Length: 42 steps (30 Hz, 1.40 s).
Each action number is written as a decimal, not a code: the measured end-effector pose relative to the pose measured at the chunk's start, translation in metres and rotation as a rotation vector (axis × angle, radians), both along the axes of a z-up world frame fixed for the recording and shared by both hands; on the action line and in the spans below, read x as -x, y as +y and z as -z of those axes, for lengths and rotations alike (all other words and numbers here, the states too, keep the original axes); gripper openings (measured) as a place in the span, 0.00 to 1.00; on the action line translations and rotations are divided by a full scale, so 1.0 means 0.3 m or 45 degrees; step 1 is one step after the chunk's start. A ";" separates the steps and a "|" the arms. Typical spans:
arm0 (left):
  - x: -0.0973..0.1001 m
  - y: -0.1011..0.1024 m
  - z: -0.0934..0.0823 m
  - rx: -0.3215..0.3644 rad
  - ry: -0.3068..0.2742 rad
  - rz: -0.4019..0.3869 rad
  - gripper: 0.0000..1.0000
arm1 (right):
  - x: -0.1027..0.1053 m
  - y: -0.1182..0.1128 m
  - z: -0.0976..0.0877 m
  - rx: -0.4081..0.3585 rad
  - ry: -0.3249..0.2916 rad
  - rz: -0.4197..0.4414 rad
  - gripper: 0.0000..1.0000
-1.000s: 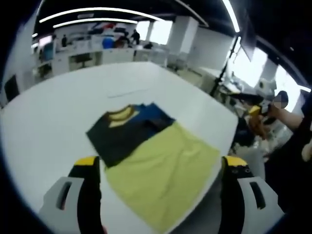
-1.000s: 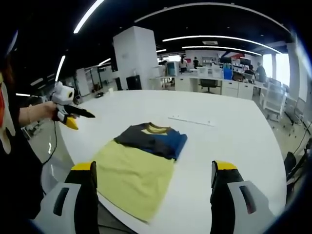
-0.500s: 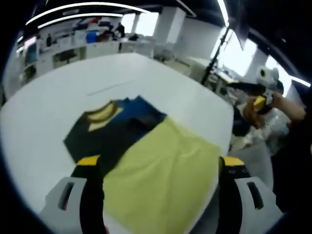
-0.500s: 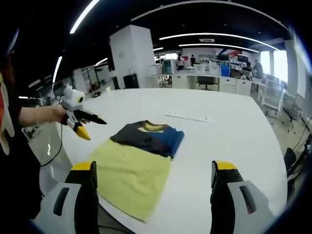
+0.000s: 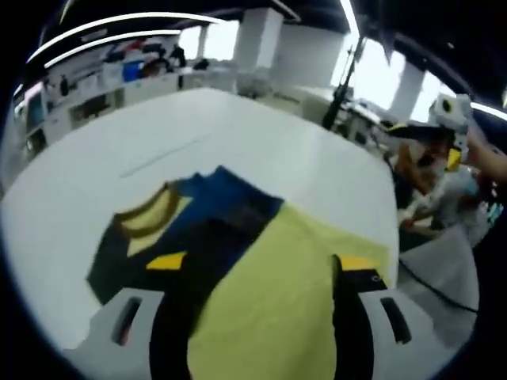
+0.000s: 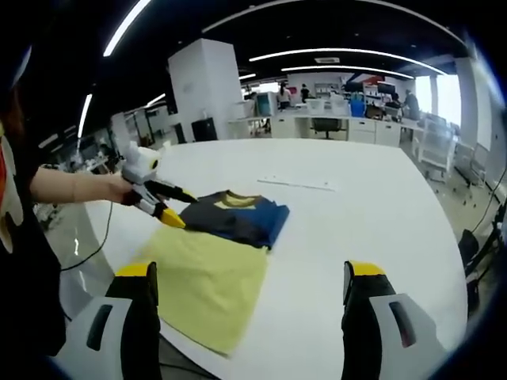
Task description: Fold the garment on the visible template until the final outline fits inside the template.
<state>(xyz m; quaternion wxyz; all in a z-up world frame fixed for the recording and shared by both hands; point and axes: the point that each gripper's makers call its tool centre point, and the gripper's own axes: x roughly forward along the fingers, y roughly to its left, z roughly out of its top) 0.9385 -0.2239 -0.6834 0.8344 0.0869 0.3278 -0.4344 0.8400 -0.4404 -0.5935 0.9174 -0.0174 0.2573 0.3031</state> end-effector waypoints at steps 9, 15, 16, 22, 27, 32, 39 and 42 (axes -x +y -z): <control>-0.091 -0.072 0.063 -0.030 -0.059 0.040 0.46 | 0.010 -0.022 0.032 0.000 0.028 0.020 0.97; -0.119 -0.109 0.106 -0.058 -0.064 0.067 0.37 | 0.009 -0.036 0.049 0.001 0.042 0.032 0.97; -0.123 -0.118 0.122 -0.068 -0.064 0.080 0.35 | 0.008 -0.039 0.051 0.001 0.044 0.035 0.97; -0.136 -0.133 0.174 -0.117 -0.061 0.110 0.26 | 0.003 -0.044 0.070 -0.001 0.057 0.041 0.97; -0.144 -0.149 0.205 -0.146 -0.053 0.135 0.18 | 0.002 -0.047 0.081 -0.005 0.067 0.047 0.96; -0.142 -0.162 0.247 -0.203 -0.051 0.174 0.15 | 0.002 -0.055 0.091 -0.006 0.074 0.054 0.96; -0.125 -0.172 0.294 -0.281 -0.038 0.205 0.06 | -0.002 -0.063 0.098 -0.006 0.080 0.061 0.96; -0.128 -0.176 0.297 -0.281 -0.041 0.192 0.03 | -0.001 -0.063 0.101 -0.007 0.083 0.062 0.96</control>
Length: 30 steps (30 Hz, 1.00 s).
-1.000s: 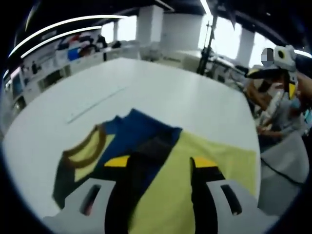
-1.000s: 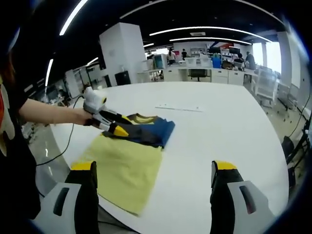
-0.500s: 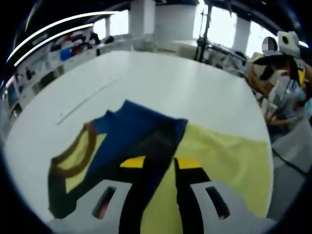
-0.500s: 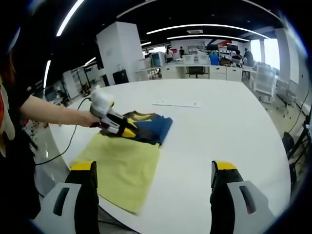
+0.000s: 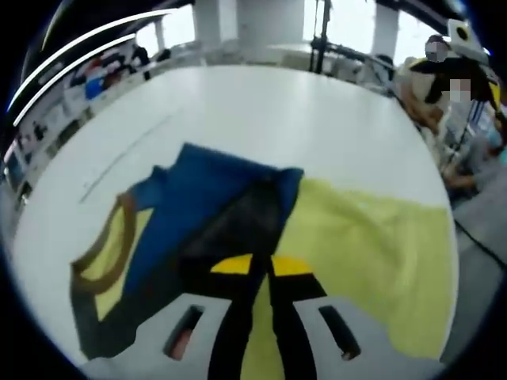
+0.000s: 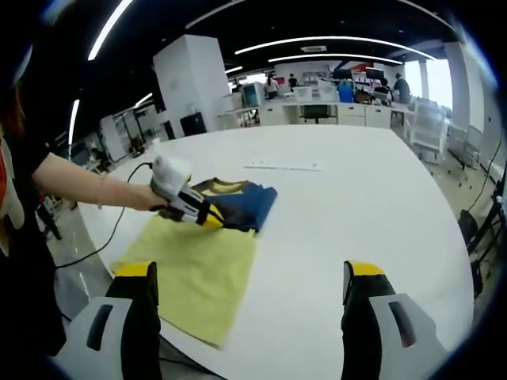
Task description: Fold the garment on the visible template until the final outline fits inside the template.
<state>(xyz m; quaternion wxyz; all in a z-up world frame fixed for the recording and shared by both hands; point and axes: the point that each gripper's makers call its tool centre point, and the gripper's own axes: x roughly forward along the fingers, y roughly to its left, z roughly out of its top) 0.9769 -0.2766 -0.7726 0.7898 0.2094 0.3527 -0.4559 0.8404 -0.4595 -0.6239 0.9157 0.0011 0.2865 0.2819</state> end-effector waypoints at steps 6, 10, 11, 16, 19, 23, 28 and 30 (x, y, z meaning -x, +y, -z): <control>-0.005 -0.002 -0.002 -0.011 0.006 -0.011 0.00 | 0.001 0.004 0.002 -0.004 0.001 -0.001 0.96; -0.004 0.002 -0.005 0.013 0.047 -0.074 0.00 | 0.001 0.004 -0.002 -0.004 -0.002 -0.003 0.96; 0.000 0.003 -0.008 0.024 0.066 -0.097 0.00 | 0.000 0.003 -0.004 -0.004 -0.004 -0.003 0.96; 0.020 -0.012 -0.039 0.140 0.173 -0.221 0.00 | -0.004 -0.003 -0.016 -0.018 -0.018 0.009 0.96; 0.045 -0.028 -0.056 0.183 0.203 -0.251 0.00 | -0.003 -0.003 -0.017 -0.019 -0.020 0.011 0.96; 0.078 -0.057 -0.062 0.197 0.222 -0.266 0.00 | -0.002 0.000 -0.018 -0.021 -0.023 0.009 0.96; 0.093 -0.098 -0.065 0.252 0.280 -0.335 0.00 | 0.000 0.000 -0.024 -0.023 -0.029 0.007 0.96; 0.095 -0.121 -0.069 0.270 0.294 -0.345 0.00 | 0.003 -0.004 -0.024 -0.021 -0.027 0.009 0.96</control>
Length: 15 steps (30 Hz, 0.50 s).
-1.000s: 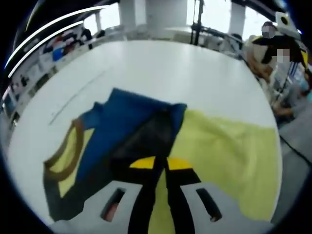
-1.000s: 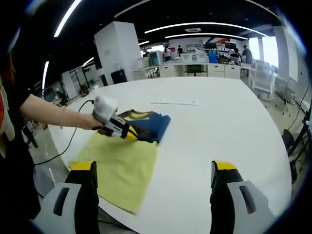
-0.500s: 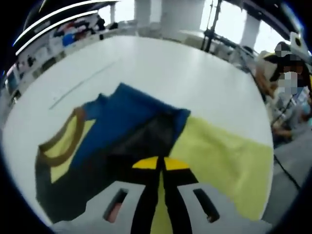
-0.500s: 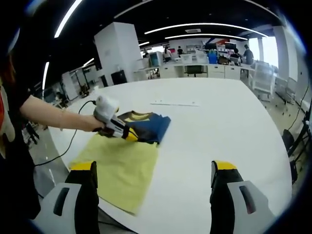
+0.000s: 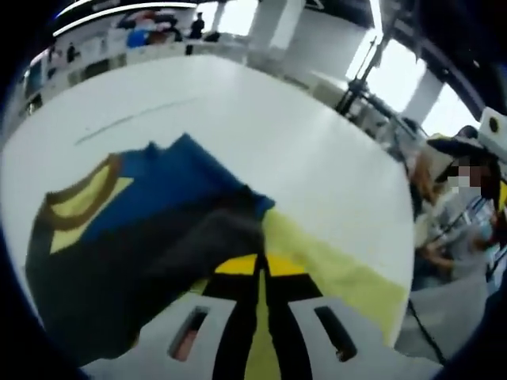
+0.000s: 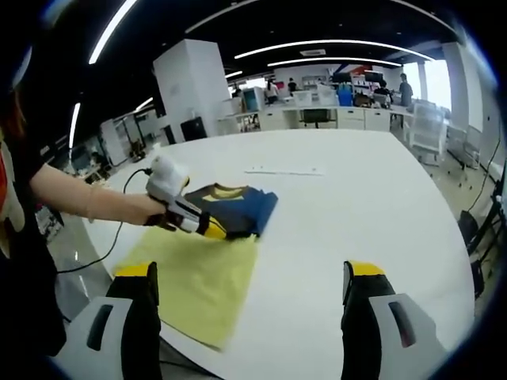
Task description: Fold the garment on the visible template until the final outline fits inside the template.
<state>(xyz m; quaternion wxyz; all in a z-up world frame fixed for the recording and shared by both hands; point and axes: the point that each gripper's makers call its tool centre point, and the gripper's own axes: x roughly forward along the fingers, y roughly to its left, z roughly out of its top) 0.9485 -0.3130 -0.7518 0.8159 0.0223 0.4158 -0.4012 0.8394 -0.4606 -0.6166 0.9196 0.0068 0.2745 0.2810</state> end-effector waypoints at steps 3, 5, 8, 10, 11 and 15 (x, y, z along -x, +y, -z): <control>-0.002 -0.030 -0.007 0.019 0.013 -0.008 0.00 | 0.004 -0.008 0.000 0.001 0.000 0.004 0.96; -0.002 -0.049 -0.008 0.029 0.024 -0.013 0.00 | 0.008 -0.014 0.000 0.001 0.002 0.009 0.96; 0.000 -0.075 -0.004 0.044 0.047 -0.024 0.00 | 0.013 -0.022 0.001 0.006 0.004 0.013 0.96; -0.003 -0.082 0.005 0.036 0.050 -0.032 0.00 | 0.014 -0.026 -0.001 0.003 0.002 0.019 0.96; -0.003 -0.085 0.008 0.034 0.052 -0.031 0.00 | 0.015 -0.028 -0.001 0.003 0.002 0.020 0.96; 0.004 -0.084 0.027 0.014 0.065 -0.023 0.00 | 0.018 -0.032 0.002 0.004 0.004 0.022 0.96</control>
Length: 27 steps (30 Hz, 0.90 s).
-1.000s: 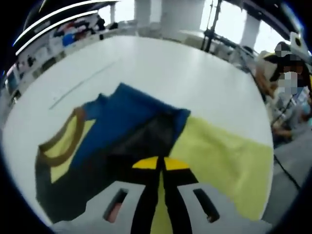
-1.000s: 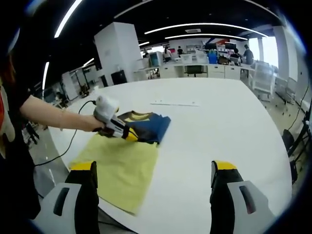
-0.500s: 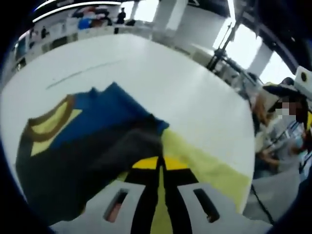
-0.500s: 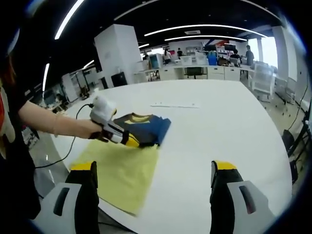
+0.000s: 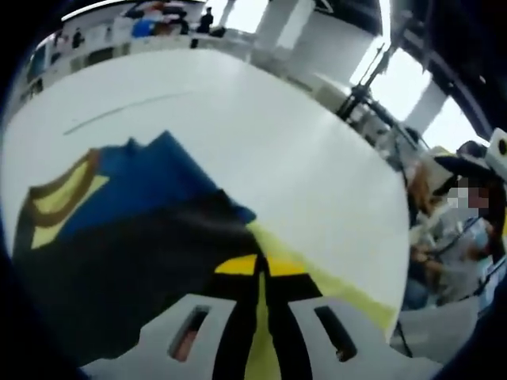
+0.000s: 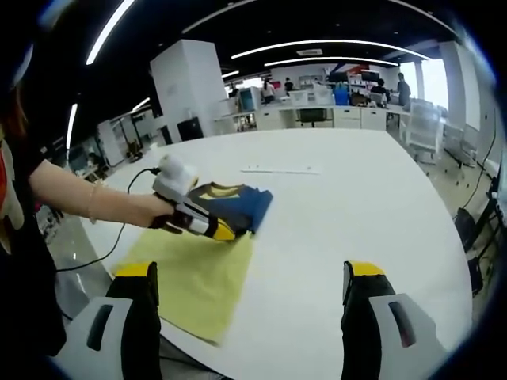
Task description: Fold the garment on the visible template until the final outline fits inside the template.
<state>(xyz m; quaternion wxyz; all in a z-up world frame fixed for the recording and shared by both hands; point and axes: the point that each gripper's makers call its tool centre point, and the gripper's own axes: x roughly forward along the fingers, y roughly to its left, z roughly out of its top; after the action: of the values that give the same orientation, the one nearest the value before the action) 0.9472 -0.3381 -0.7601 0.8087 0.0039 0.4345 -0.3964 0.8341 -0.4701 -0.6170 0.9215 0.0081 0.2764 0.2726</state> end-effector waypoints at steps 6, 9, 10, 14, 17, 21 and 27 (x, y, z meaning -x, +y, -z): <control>0.010 0.003 0.026 -0.027 0.016 0.016 0.00 | 0.001 -0.001 0.009 0.000 0.008 0.002 0.96; 0.012 0.002 0.035 -0.040 0.024 0.022 0.00 | -0.001 0.001 0.011 -0.001 0.009 0.000 0.96; 0.013 0.002 0.036 -0.043 0.026 0.023 0.00 | -0.002 0.003 0.012 -0.003 0.009 0.000 0.96; 0.013 0.000 0.042 -0.049 0.032 0.031 0.00 | -0.002 0.005 0.015 -0.001 0.011 -0.003 0.96; 0.013 -0.001 0.050 -0.056 0.034 0.035 0.00 | -0.004 0.005 0.017 -0.002 0.013 -0.001 0.96; 0.011 -0.008 0.053 -0.055 0.023 0.043 0.00 | -0.004 0.003 0.020 0.001 0.017 -0.001 0.96; 0.008 -0.013 0.054 -0.062 0.011 0.064 0.00 | -0.005 0.005 0.021 0.004 0.018 -0.003 0.96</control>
<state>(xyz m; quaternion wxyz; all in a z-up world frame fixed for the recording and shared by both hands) 0.9448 -0.3420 -0.7762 0.7962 0.0326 0.4473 -0.4061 0.8357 -0.4687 -0.6232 0.9192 0.0085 0.2835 0.2731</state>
